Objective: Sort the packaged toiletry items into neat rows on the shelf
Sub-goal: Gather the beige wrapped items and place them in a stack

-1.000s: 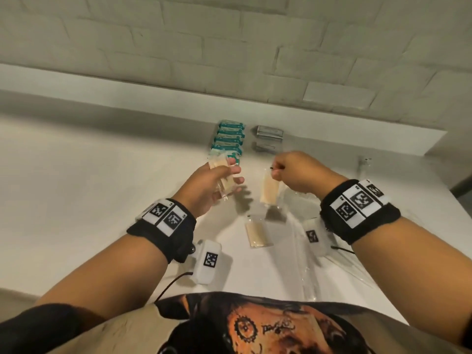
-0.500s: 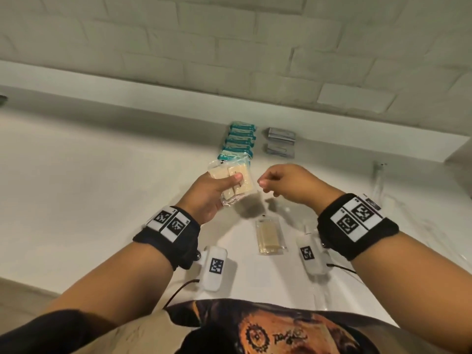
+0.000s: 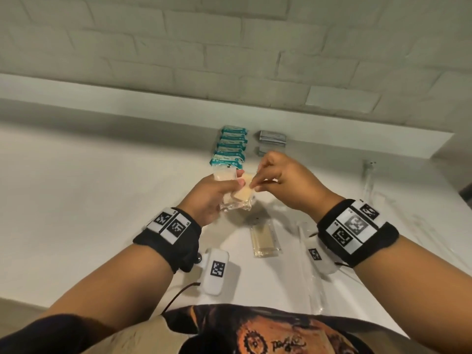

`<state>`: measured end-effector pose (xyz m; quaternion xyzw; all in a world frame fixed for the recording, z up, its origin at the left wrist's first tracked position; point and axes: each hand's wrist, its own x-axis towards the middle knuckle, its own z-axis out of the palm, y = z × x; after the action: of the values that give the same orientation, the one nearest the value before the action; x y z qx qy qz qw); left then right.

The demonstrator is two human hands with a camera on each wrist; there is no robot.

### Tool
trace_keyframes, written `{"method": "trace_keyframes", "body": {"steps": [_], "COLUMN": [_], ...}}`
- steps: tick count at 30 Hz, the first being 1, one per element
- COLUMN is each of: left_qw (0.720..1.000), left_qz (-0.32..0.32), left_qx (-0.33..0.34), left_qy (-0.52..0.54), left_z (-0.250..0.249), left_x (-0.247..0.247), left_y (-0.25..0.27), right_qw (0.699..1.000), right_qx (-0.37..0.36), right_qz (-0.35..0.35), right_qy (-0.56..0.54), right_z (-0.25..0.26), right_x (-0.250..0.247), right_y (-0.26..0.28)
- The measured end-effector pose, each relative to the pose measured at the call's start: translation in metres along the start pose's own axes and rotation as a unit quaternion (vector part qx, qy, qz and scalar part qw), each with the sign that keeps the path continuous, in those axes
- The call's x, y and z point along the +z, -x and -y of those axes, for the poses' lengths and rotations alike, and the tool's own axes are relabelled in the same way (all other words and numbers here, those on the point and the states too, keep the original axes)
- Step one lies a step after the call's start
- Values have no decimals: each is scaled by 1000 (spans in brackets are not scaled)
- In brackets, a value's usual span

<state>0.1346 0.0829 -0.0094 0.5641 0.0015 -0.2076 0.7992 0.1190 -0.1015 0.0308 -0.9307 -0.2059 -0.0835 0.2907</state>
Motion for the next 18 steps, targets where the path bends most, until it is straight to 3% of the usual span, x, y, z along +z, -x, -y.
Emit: {"method": "trace_keyframes", "body": {"steps": [3,5,9,15,18], "left_qw": [996,992,990,990,993], "left_qz": [-17,-29,-12,5,-12], "left_qx": [58,72,77,60,55], "left_qy": [-67,-95,-117,-130,-107], "left_z": [0,-1,-1,1,4], "left_x": [2,4,5,2,1], "left_y": [-1,1,4,7,5], "right_qw": [982,965,956,915,943], "right_qx": [140,196,221,242,249], "right_qz": [-20,14,73,165,126], "right_qy": [-127,-175,-177,-277,-181], "right_z": [0,2,1,-10,-11], "right_x": [-5,-7,-11,-14,-12], "right_y": [-7,-13,-18,-15,-18]}}
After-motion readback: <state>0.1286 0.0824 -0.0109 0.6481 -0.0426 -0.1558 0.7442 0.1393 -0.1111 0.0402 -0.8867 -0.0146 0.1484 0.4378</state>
